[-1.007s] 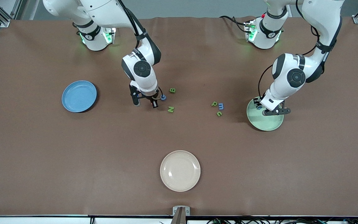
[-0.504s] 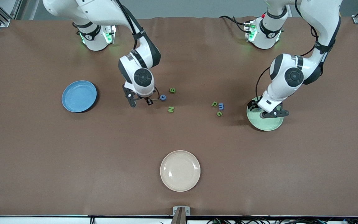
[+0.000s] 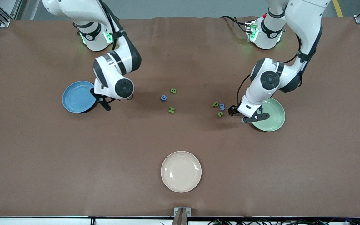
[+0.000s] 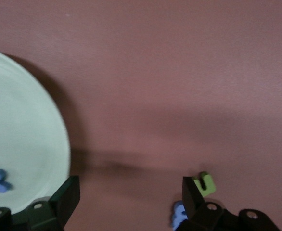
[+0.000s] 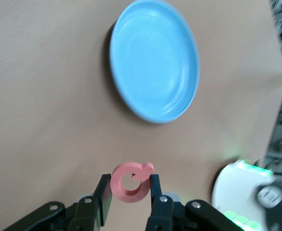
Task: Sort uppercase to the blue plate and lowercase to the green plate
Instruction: 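Drop the pink a on the blue plate while the left gripper reaches u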
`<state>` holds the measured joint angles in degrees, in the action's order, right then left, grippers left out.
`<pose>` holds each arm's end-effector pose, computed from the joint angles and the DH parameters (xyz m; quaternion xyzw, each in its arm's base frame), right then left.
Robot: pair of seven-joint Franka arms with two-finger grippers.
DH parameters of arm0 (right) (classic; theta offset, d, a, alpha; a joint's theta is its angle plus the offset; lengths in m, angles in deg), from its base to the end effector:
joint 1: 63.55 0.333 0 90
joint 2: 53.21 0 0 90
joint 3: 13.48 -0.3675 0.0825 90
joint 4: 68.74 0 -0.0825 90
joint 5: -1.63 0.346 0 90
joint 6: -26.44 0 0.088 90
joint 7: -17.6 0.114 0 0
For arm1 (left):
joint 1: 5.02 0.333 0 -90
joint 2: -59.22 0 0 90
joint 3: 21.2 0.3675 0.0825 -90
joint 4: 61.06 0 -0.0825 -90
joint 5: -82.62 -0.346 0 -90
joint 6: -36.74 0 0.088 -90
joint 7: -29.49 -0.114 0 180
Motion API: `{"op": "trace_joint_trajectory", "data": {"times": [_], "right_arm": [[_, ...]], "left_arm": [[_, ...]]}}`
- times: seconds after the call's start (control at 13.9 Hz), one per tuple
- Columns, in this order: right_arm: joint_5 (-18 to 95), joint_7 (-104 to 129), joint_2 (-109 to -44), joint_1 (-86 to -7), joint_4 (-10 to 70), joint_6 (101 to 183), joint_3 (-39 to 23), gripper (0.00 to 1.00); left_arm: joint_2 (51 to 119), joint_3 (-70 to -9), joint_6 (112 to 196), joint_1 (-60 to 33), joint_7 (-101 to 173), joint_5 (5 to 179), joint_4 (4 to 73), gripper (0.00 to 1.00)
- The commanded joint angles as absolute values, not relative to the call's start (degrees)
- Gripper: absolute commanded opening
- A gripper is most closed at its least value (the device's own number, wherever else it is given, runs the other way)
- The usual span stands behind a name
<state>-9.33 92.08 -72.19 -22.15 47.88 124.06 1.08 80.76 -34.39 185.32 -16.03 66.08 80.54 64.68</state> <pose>0.4515 0.2138 0.3280 0.8727 -0.3465 -0.1052 0.3274 0.5118 -0.2249 0.2913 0.9942 0.1010 -0.0018 0.0361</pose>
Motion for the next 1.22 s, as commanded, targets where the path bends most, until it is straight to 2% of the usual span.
{"op": "trace_joint_trajectory", "data": {"times": [0.0,0.22,0.65,0.72,0.79,0.94,1.15], "right_arm": [[-14.44,84.25,-66.14,-27.49,53.58,123.82,0.50,0.01],[-18.76,80.02,-62.71,-31.72,57.11,125.40,0.41,0.01],[-19.91,73.77,-62.87,-38.93,57.29,127.07,0.32,0.02],[-19.91,73.77,-63.05,-39.37,57.29,127.33,0.32,0.12],[-19.91,73.77,-63.14,-39.38,57.55,127.42,0.32,0.31],[-19.91,73.77,-63.22,-39.55,57.99,128.74,0.32,1.00],[-19.56,73.77,-63.22,-39.47,57.99,128.92,0.23,1.00]], "left_arm": [[84.79,-34.20,184.66,-17.58,69.12,79.72,59.89,0.94],[88.04,-34.12,184.66,-19.42,72.11,79.72,56.55,0.94],[91.04,-33.76,182.64,-22.77,74.93,79.63,53.28,0.90],[91.04,-33.76,182.55,-22.94,74.93,79.63,53.72,0.88],[91.04,-33.68,182.29,-23.21,75.02,79.63,53.99,0.85],[90.95,-33.76,182.20,-23.47,75.02,79.63,54.60,0.77],[90.86,-33.76,179.83,-23.56,75.11,79.63,54.43,0.62]]}}
